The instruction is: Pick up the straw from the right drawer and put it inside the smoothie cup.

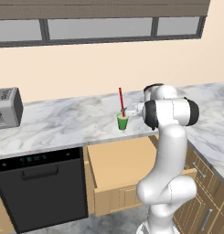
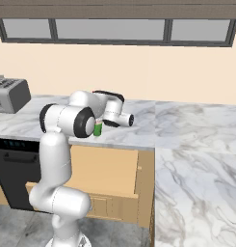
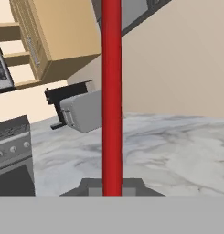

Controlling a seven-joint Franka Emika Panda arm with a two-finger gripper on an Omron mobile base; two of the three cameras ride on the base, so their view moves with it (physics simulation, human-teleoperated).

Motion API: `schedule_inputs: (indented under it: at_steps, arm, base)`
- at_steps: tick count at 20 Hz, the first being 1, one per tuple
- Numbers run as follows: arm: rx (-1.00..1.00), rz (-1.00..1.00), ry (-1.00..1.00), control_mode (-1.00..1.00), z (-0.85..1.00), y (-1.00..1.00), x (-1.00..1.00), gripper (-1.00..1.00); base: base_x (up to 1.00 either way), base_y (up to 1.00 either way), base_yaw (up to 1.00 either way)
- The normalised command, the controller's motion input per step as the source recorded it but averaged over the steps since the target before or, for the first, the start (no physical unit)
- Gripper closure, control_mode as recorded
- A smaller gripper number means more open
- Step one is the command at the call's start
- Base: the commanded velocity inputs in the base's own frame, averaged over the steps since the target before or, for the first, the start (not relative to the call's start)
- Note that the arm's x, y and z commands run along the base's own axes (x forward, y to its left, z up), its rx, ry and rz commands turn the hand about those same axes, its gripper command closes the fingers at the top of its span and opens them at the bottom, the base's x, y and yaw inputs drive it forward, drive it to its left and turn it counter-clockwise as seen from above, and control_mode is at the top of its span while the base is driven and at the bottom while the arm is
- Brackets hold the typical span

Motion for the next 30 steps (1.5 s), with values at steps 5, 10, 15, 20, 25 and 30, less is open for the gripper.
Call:
schedule_inputs:
  at_steps: [5,10,15,20,25,30]
  arm:
    - [0.0,0.0,-0.06,-1.0,-0.13,0.0,0.1,1.0]
    - [0.0,0.0,-0.06,-1.0,-0.15,0.0,0.08,1.0]
    - [0.0,0.0,-0.08,-1.0,-0.09,0.0,0.0,1.0]
    - [0.0,0.01,-0.11,-1.0,-0.02,0.0,0.0,1.0]
    - [0.0,0.01,-0.15,-1.0,0.0,0.0,0.0,1.0]
    - [0.0,0.01,-0.14,-1.0,0.0,0.0,0.0,1.0]
  base:
    - [0.0,0.0,0.0]
    - [0.0,0.0,0.0]
    - [0.0,0.0,0.0]
    - [0.0,0.0,0.0]
    - [0.0,0.0,0.0]
    - [0.0,0.0,0.0]
